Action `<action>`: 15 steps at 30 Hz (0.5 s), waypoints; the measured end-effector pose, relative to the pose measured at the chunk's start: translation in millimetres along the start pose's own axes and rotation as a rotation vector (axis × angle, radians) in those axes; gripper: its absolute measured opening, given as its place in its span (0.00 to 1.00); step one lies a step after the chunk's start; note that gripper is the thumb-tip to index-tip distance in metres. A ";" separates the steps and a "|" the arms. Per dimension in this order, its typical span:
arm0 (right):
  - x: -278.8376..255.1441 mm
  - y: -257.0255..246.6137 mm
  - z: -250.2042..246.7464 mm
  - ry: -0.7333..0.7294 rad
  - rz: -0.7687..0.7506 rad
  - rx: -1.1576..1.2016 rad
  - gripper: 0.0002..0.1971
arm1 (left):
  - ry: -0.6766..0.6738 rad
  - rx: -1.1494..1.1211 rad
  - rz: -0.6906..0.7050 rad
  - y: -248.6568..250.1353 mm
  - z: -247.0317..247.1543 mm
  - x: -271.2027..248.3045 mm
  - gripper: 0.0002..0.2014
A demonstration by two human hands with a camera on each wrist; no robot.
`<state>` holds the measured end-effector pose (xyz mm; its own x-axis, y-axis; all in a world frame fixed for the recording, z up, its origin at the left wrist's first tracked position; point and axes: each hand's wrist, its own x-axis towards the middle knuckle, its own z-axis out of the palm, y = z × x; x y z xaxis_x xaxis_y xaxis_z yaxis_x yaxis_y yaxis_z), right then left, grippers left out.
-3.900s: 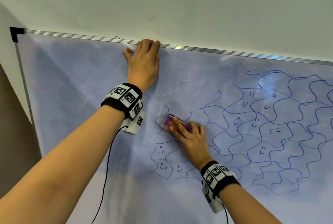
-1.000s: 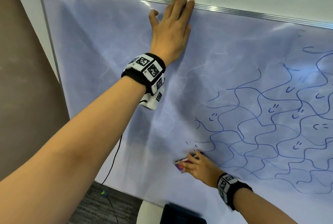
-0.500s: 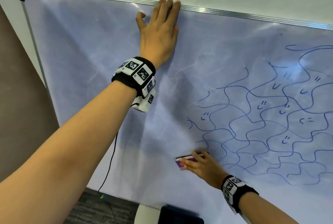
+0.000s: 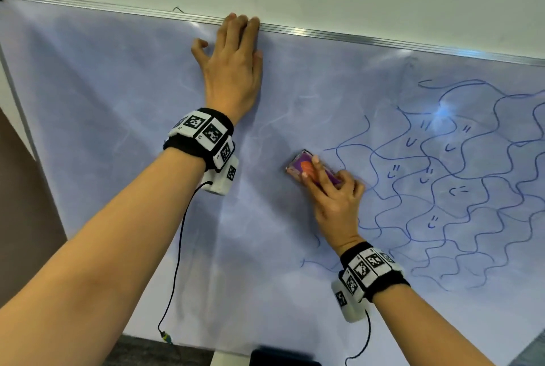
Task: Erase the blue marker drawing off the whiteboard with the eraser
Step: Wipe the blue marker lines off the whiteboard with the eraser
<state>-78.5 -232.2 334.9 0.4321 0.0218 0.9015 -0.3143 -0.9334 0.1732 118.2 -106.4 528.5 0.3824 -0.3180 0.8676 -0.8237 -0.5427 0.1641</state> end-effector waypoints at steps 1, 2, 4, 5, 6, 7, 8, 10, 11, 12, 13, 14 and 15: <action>-10.5 -8.0 3.5 -0.026 -0.052 0.022 0.28 | -0.002 0.006 0.002 0.0 -0.4 0.2 0.23; -22.9 -14.5 7.8 -0.078 -0.144 0.046 0.29 | -0.003 0.011 0.005 0.1 -1.3 0.2 0.23; -44.6 -18.8 14.1 -0.209 -0.344 0.062 0.32 | -0.005 0.012 0.020 -0.5 -3.4 0.3 0.23; -48.8 -18.1 15.3 -0.247 -0.399 0.055 0.32 | -0.004 0.016 0.028 -1.6 -3.8 0.0 0.22; -46.1 -16.8 14.7 -0.249 -0.422 0.048 0.31 | -0.002 0.021 0.035 -2.4 -4.0 0.3 0.22; -39.3 -15.9 13.4 -0.222 -0.417 0.045 0.29 | 0.000 0.023 0.039 -3.5 -3.7 0.0 0.22; -29.3 -14.5 10.2 -0.169 -0.381 0.039 0.26 | 0.002 0.018 0.040 -4.1 -3.2 -0.6 0.22; -3.8 -3.2 -0.3 -0.052 -0.232 0.002 0.25 | 0.017 0.004 0.037 -2.0 -2.5 -0.6 0.22; 7.2 8.0 -6.3 0.001 -0.126 -0.026 0.27 | 0.024 -0.003 0.029 -0.4 -2.4 -0.9 0.22; 16.1 22.8 -11.9 0.055 -0.006 -0.051 0.28 | 0.030 -0.010 0.020 1.3 -2.4 -1.1 0.22; 22.3 38.7 -18.2 0.108 0.123 -0.062 0.27 | 0.033 -0.016 0.012 3.5 -2.9 -1.1 0.22; 25.7 53.0 -23.3 0.154 0.241 -0.059 0.24 | 0.034 -0.019 0.005 5.1 -3.7 -1.2 0.21; 26.9 63.5 -26.5 0.189 0.335 -0.047 0.23 | 0.033 -0.020 -0.001 6.1 -4.6 -1.0 0.21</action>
<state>-109.2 -281.4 380.7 0.1367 -0.2112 0.9678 -0.4519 -0.8827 -0.1288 110.9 -105.8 530.7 0.3696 -0.2912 0.8824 -0.8315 -0.5275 0.1743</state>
